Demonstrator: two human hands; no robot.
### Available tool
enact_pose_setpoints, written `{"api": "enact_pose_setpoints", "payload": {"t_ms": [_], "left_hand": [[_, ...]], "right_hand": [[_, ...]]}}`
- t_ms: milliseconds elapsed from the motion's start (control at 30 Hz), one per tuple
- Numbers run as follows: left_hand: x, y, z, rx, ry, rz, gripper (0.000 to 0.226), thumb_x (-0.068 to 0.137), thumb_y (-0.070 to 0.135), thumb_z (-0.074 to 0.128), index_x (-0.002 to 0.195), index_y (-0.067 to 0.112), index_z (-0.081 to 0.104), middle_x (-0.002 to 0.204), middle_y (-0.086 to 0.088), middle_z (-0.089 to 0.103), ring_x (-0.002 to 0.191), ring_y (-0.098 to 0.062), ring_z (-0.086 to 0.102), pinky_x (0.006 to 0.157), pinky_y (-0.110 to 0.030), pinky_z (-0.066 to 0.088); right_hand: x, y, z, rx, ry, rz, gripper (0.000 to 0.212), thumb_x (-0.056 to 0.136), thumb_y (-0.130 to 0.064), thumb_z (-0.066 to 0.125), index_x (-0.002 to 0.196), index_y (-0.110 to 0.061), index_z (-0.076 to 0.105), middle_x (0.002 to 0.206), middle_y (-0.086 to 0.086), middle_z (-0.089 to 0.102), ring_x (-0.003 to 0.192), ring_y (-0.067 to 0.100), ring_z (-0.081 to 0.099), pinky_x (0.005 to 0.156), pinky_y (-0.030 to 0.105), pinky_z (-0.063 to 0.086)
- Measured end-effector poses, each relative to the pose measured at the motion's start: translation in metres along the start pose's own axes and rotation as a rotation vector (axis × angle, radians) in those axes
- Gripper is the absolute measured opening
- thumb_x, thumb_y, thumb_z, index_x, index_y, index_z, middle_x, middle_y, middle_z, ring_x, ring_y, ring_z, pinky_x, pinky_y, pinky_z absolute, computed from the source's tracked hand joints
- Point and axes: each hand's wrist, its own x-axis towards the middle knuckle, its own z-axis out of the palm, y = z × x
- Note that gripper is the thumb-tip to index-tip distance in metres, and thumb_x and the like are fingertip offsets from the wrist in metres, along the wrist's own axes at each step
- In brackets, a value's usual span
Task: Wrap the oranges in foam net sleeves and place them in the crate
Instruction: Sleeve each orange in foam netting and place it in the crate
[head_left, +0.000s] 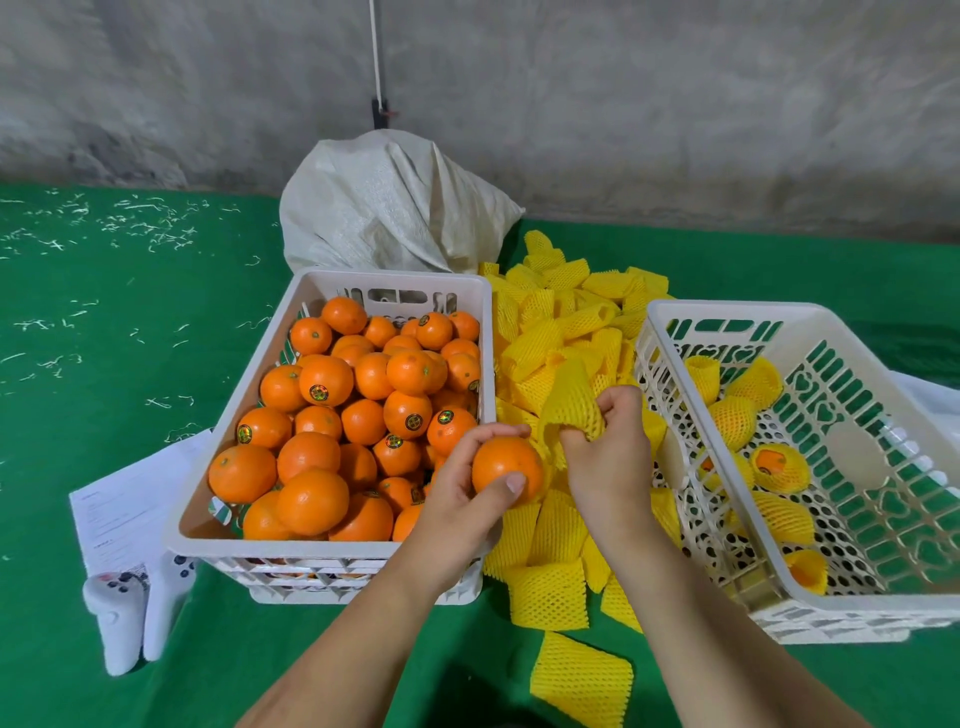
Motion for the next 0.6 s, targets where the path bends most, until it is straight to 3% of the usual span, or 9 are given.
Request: {"api": "enact_pose_setpoints", "payload": {"t_ms": [67,133,267,367,433,500,600], "left_hand": [[0.000,-0.001,-0.003,-0.017,-0.073,-0.013,0.052,0.084,0.043,0.075,0.134,0.037,0.066,0.156,0.010,0.052,0.136,-0.013,0.057,0.101,-0.035,0.055],[0.001,0.000,-0.006,-0.032,-0.118,-0.066,0.059,0.082,0.043,0.076,0.139,0.036,0.065,0.153,0.001,0.054,0.133,-0.020,0.059,0.103,-0.038,0.054],[0.001,0.000,0.002,-0.030,0.006,-0.111,0.066,0.073,0.053,0.078,0.134,0.035,0.060,0.115,-0.002,0.069,0.085,-0.019,0.065,0.071,-0.027,0.052],[0.002,-0.001,0.006,-0.028,0.109,-0.037,0.051,0.085,0.048,0.075,0.129,0.046,0.051,0.111,-0.004,0.060,0.073,-0.007,0.062,0.061,-0.023,0.052],[0.003,-0.003,0.007,0.017,0.197,0.035,0.052,0.091,0.047,0.073,0.131,0.047,0.039,0.119,-0.005,0.056,0.082,-0.005,0.064,0.070,-0.023,0.054],[0.005,-0.005,0.007,-0.015,0.263,0.060,0.055,0.094,0.049,0.070,0.133,0.048,0.030,0.129,-0.014,0.055,0.095,-0.012,0.066,0.080,-0.030,0.057],[0.005,-0.008,0.004,-0.136,0.254,-0.042,0.071,0.093,0.048,0.074,0.135,0.071,0.021,0.153,-0.008,0.045,0.130,-0.032,0.059,0.106,-0.058,0.049]], "right_hand": [[-0.002,-0.003,0.007,-0.038,-0.065,-0.007,0.037,0.090,-0.014,0.075,0.104,-0.025,0.042,0.075,-0.007,0.051,0.054,0.004,0.047,0.046,0.019,0.034],[-0.006,-0.003,0.011,-0.045,-0.146,-0.019,0.032,0.091,-0.016,0.075,0.104,-0.024,0.048,0.078,-0.011,0.050,0.066,0.001,0.051,0.053,0.015,0.038],[-0.010,0.000,0.001,0.041,-0.186,0.048,0.026,0.091,-0.010,0.074,0.099,-0.029,0.059,0.097,-0.013,0.059,0.092,0.008,0.056,0.071,0.013,0.041],[-0.018,-0.001,-0.006,0.087,-0.250,0.007,0.028,0.092,-0.013,0.073,0.096,-0.038,0.061,0.100,-0.014,0.065,0.095,0.007,0.061,0.074,0.017,0.046],[-0.029,-0.003,-0.004,0.092,-0.284,-0.061,0.027,0.093,-0.010,0.071,0.098,-0.035,0.063,0.102,-0.013,0.066,0.097,0.007,0.063,0.078,0.022,0.049],[-0.041,-0.007,0.002,0.028,-0.221,-0.231,0.026,0.091,-0.002,0.067,0.102,-0.026,0.065,0.106,-0.012,0.063,0.103,0.001,0.060,0.084,0.015,0.046],[-0.047,-0.009,0.010,-0.003,-0.171,-0.347,0.025,0.084,0.000,0.062,0.104,-0.016,0.064,0.108,-0.010,0.057,0.107,-0.001,0.054,0.087,0.011,0.041]]}}
